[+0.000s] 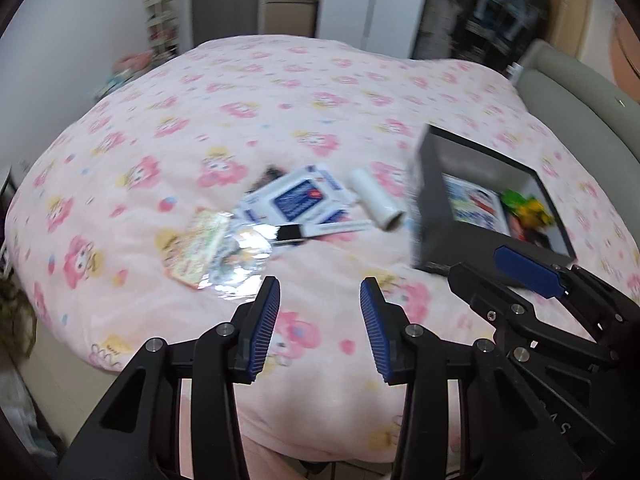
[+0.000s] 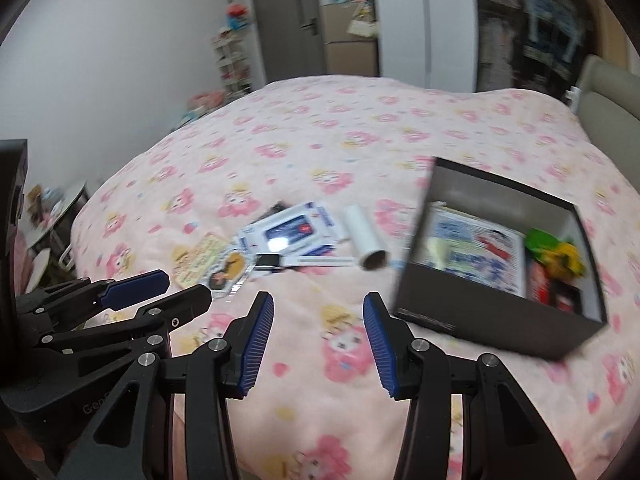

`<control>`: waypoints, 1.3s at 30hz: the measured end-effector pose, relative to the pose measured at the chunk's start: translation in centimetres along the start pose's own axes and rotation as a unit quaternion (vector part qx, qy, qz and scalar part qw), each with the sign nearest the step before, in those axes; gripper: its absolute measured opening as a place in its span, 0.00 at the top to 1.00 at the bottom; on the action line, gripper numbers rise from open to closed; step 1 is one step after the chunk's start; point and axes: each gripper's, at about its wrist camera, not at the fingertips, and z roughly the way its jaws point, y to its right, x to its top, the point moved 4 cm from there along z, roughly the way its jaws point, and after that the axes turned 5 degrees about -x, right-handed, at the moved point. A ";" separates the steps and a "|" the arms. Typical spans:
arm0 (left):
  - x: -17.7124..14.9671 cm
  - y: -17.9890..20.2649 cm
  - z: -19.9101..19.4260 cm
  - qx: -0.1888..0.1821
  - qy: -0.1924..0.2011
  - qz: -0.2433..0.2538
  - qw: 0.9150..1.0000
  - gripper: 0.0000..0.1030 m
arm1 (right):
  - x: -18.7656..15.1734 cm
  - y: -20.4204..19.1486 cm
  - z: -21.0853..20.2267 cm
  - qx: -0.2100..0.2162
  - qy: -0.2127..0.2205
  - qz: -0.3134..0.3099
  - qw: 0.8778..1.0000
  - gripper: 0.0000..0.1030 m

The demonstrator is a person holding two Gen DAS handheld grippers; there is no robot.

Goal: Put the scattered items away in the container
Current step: 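Withdraw the right tool from the box toward the scattered items, then grasp the cartoon-girl keychain card with the right gripper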

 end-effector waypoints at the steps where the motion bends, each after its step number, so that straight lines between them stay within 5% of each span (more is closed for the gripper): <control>1: 0.0 -1.1 0.4 -0.002 -0.001 -0.014 1.000 0.60 | 0.1 -0.7 0.8 0.008 -0.005 -0.005 1.000 0.57; 6: 0.0 -5.9 3.0 -0.030 0.004 -0.089 0.996 0.56 | 1.1 -3.2 4.6 0.062 -0.023 -0.018 0.998 0.58; 12: 0.1 -10.5 8.3 -0.010 -0.019 -0.147 0.989 0.56 | 2.0 -2.2 9.9 0.048 -0.061 0.013 0.997 0.58; 22: -1.3 -17.3 13.1 0.001 -0.042 -0.281 0.959 0.53 | -0.2 -7.6 18.0 0.113 -0.151 -0.021 0.982 0.58; 29: -1.2 -17.6 14.0 0.015 -0.036 -0.279 0.960 0.48 | -1.2 -10.7 22.2 0.171 -0.190 -0.004 0.967 0.58; 32: -1.1 -16.8 14.0 0.005 -0.036 -0.260 0.965 0.48 | -1.2 -11.1 22.0 0.177 -0.182 -0.007 0.967 0.81; 39: -0.7 -13.4 14.4 -0.095 -0.046 -0.213 0.971 0.58 | -1.2 -8.6 17.3 0.176 -0.143 0.000 0.974 0.90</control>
